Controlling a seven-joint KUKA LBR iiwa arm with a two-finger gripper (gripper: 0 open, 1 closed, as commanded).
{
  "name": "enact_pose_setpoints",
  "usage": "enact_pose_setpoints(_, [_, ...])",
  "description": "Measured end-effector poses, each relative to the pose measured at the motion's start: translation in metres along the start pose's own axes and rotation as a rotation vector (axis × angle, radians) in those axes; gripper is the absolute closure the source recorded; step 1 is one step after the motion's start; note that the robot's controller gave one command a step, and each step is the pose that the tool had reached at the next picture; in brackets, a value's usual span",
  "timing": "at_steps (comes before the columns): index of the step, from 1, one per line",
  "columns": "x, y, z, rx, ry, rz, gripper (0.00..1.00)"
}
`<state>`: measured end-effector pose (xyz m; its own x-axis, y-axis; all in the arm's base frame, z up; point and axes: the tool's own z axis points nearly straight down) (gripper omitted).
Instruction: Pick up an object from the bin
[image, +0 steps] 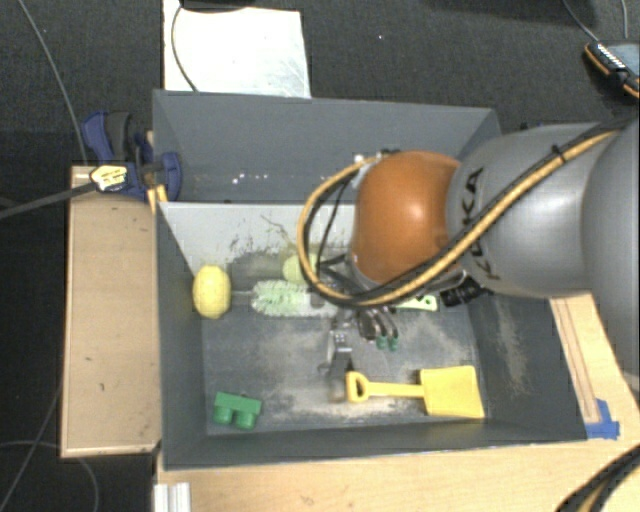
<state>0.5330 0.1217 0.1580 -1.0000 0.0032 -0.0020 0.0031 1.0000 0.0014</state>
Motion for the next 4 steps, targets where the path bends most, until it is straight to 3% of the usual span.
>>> enact_pose_setpoints(1, [0.01, -0.113, 0.002, 0.0, 0.004, -0.259, 0.0])
enact_pose_setpoints(2, [0.017, -0.099, 0.057, -0.003, -0.001, -0.215, 0.0])
enact_pose_setpoints(3, [0.028, -0.193, 0.017, 0.003, -0.011, -0.331, 0.0])
enact_pose_setpoints(4, [0.026, -0.177, 0.087, -0.007, -0.001, -0.174, 0.0])
